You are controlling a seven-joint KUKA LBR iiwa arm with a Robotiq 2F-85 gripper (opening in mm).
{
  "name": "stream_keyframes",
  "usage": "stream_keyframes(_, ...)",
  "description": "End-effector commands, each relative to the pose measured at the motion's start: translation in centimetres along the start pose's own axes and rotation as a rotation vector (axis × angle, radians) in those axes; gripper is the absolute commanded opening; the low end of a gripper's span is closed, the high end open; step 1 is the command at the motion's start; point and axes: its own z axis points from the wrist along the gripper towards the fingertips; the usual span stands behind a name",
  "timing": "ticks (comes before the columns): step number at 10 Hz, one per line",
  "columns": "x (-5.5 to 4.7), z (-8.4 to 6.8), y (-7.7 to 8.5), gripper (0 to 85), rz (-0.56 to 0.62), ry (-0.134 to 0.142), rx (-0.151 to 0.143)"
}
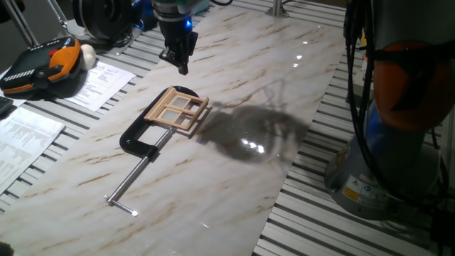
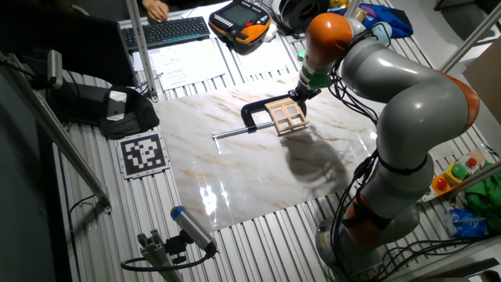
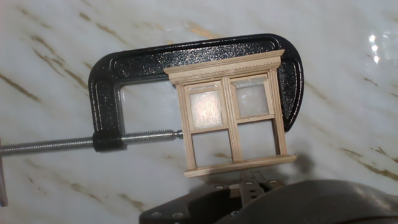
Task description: Open a sliding window
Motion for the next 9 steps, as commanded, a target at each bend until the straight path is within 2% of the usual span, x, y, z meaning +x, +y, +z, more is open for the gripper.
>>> stream_keyframes(1, 0.0, 0.01, 0.0, 0.0, -0.004, -0.002, 0.004)
stream_keyframes(9, -0.06, -0.01, -0.12, 0.0, -0.012, -0.003, 0.012)
